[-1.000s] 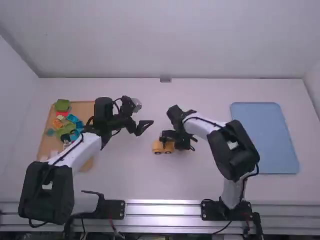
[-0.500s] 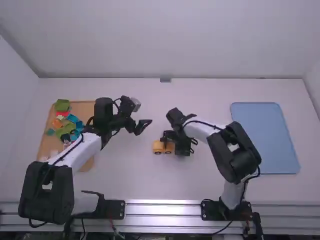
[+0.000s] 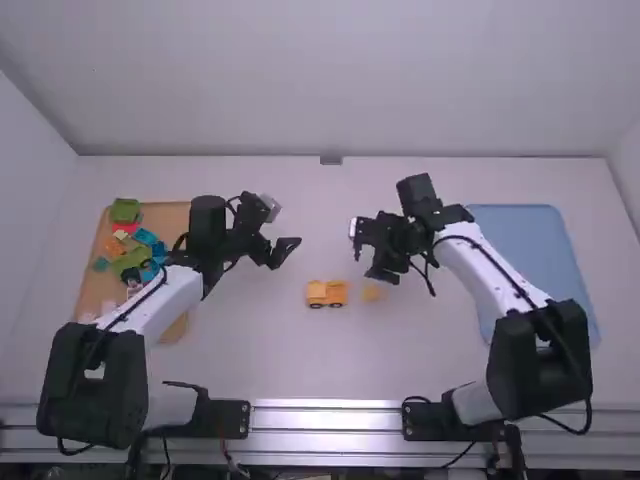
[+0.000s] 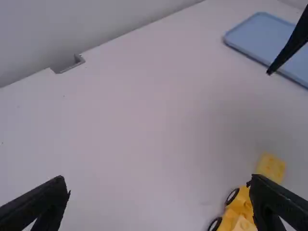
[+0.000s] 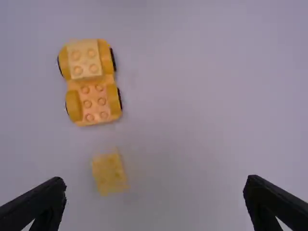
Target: Assemble lego blocks to make yellow taxi
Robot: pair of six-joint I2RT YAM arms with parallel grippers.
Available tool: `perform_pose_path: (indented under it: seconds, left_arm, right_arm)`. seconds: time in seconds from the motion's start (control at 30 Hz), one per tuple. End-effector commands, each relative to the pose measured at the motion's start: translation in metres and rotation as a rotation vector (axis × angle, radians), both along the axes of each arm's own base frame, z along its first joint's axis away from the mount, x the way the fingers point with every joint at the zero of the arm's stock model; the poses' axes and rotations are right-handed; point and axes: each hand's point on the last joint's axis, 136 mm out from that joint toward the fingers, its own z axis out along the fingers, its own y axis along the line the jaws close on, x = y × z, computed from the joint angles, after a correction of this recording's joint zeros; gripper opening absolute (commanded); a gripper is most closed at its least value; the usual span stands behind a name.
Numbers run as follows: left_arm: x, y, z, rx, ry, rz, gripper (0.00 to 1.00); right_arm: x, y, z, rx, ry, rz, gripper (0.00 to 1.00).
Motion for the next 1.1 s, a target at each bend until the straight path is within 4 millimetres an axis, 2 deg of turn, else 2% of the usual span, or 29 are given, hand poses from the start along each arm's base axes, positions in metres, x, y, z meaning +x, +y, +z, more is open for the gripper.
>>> perform_pose_path:
  seconds: [0.0,0.13,0.27,0.37,0.43,0.47,0.53,0.67,0.8,0.93,1.0,1.07]
  left_arm:
    - [0.001,0.004,-0.006,0.016,0.007,0.017,0.99]
    - [-0.002,0.0,-0.006,0.009,0.011,-0.002,0.99]
    - [-0.011,-0.001,-0.016,0.038,0.04,-0.034,0.99]
    - [-0.034,-0.017,-0.017,0.066,-0.025,-0.235,0.99]
    - [-0.06,-0.032,-0.014,0.07,-0.152,-0.457,0.99]
    - [-0.062,-0.033,-0.014,0.07,-0.161,-0.469,0.99]
    - [-0.081,-0.04,-0.016,0.058,-0.263,-0.593,0.99]
    - [-0.095,-0.043,-0.022,0.038,-0.289,-0.644,0.99]
    - [-0.104,-0.043,-0.029,0.085,-0.399,-0.712,0.99]
    - [-0.112,-0.049,-0.018,0.022,-0.464,-0.761,0.99]
    - [-0.112,-0.049,-0.016,0.009,-0.456,-0.757,0.99]
    - [-0.109,-0.049,-0.016,0.009,-0.436,-0.74,0.99]
  right_arm:
    - [0.005,-0.009,0.001,0.015,0.009,-0.028,0.99]
    - [0.011,-0.025,-0.002,0.025,0.017,-0.078,0.99]
    - [-0.006,-0.025,-0.012,0.115,0.036,0.021,0.99]
    - [-0.02,-0.02,-0.019,0.244,0.006,0.116,0.99]
    - [-0.025,-0.021,-0.03,0.347,-0.048,0.134,0.99]
    - [-0.026,-0.021,-0.032,0.353,-0.05,0.132,0.99]
    - [-0.03,-0.023,-0.042,0.44,-0.123,0.131,0.99]
    - [-0.031,-0.025,-0.047,0.504,-0.185,0.115,0.99]
    - [-0.024,-0.031,-0.047,0.55,-0.151,-0.001,0.99]
    - [-0.029,-0.028,-0.051,0.534,-0.149,0.031,0.99]
    - [-0.03,-0.025,-0.058,0.532,-0.139,0.045,0.99]
    - [-0.027,-0.024,-0.074,0.532,-0.123,0.044,0.99]
